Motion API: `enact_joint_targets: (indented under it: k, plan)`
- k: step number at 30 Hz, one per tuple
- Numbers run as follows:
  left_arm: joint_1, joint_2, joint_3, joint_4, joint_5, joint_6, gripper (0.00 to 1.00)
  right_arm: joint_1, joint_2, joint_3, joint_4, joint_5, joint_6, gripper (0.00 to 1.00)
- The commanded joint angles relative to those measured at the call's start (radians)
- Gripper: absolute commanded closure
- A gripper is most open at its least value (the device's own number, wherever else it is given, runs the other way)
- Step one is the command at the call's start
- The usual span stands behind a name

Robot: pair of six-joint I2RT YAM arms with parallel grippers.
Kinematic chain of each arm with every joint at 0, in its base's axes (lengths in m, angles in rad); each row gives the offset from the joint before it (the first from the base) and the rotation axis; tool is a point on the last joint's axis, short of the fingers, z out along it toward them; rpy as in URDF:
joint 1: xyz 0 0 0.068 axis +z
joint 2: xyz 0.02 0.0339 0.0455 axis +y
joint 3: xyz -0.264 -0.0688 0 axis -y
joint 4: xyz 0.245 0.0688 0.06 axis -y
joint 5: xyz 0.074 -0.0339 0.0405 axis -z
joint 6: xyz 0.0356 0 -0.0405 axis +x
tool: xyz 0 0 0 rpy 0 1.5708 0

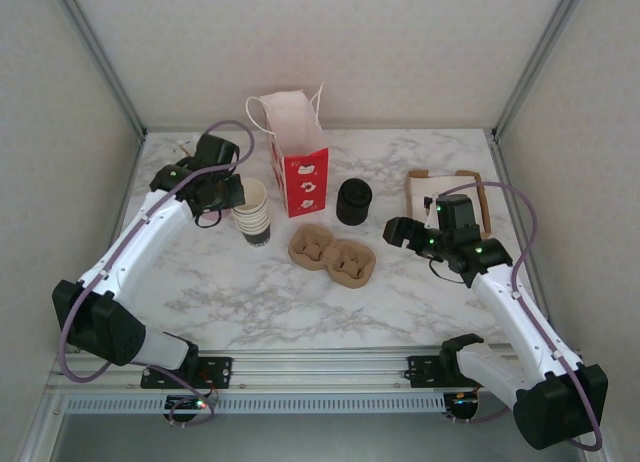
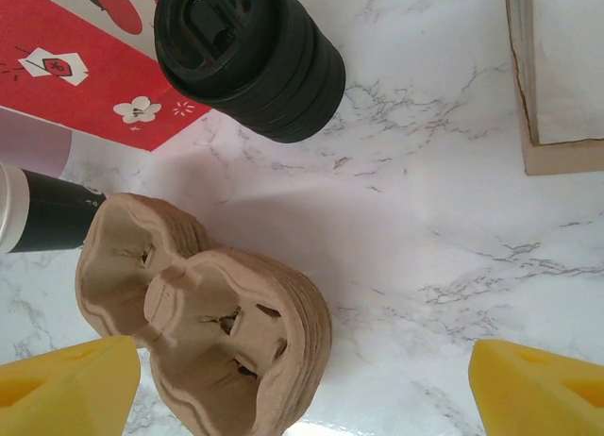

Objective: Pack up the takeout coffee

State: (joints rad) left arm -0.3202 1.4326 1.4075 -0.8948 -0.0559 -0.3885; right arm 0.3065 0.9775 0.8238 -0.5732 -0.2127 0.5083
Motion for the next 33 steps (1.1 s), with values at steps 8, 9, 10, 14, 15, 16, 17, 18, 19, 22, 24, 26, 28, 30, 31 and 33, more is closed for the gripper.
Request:
enact_joint_targets:
  k: [8, 9, 10, 14, 15, 16, 17, 18, 19, 22, 24, 26, 28, 30, 31, 33]
  plan:
    - [-0.004, 0.013, 0.055, -0.032, -0.047, 0.009, 0.98, 0.007, -0.005, -0.011, -0.013, -0.019, -0.021, 0.1]
    - [-0.005, 0.015, 0.062, -0.037, -0.049, 0.008, 0.99, 0.007, -0.006, -0.011, -0.013, -0.017, -0.022, 0.1]
    - [-0.004, 0.015, 0.068, -0.039, -0.05, 0.008, 1.0, 0.007, -0.005, -0.011, -0.013, -0.019, -0.022, 0.1]
    - [-0.005, 0.015, 0.102, -0.055, -0.045, 0.021, 1.0, 0.008, -0.003, -0.009, -0.013, -0.022, -0.021, 0.1]
    - [-0.005, 0.014, 0.112, -0.061, -0.046, 0.026, 1.0, 0.007, -0.003, -0.008, -0.012, -0.022, -0.022, 0.1]
    - [-0.005, 0.012, 0.121, -0.065, -0.047, 0.029, 1.0, 0.007, -0.001, -0.007, -0.011, -0.021, -0.022, 0.1]
    - [-0.005, 0.012, 0.129, -0.068, -0.047, 0.031, 1.0, 0.006, -0.001, -0.006, -0.011, -0.022, -0.021, 0.1]
    - [-0.005, 0.009, 0.138, -0.073, -0.046, 0.034, 1.0, 0.006, 0.001, -0.006, -0.011, -0.023, -0.021, 0.1]
    - [-0.004, 0.006, 0.148, -0.076, -0.044, 0.037, 1.0, 0.008, 0.001, -0.004, -0.011, -0.024, -0.02, 0.1]
    - [-0.005, -0.007, 0.174, -0.085, -0.04, 0.041, 1.0, 0.008, 0.004, 0.0, -0.011, -0.028, -0.019, 0.1]
    - [-0.006, -0.018, 0.195, -0.094, -0.032, 0.043, 1.0, 0.007, 0.007, 0.004, -0.011, -0.029, -0.018, 0.1]
    - [-0.006, -0.034, 0.213, -0.105, -0.022, 0.043, 1.0, 0.007, 0.009, 0.008, -0.011, -0.033, -0.017, 0.1]
    - [-0.007, -0.057, 0.23, -0.11, -0.008, 0.042, 1.0, 0.007, 0.011, 0.013, -0.013, -0.034, -0.017, 0.1]
    - [-0.008, -0.086, 0.236, -0.111, 0.014, 0.039, 1.0, 0.006, 0.013, 0.019, -0.015, -0.038, -0.019, 0.1]
    - [-0.008, -0.1, 0.237, -0.111, 0.028, 0.038, 1.0, 0.007, 0.015, 0.021, -0.017, -0.036, -0.02, 0.09]
    - [-0.009, -0.134, 0.24, -0.115, 0.057, 0.03, 1.0, 0.007, 0.019, 0.033, -0.028, -0.034, -0.022, 0.09]
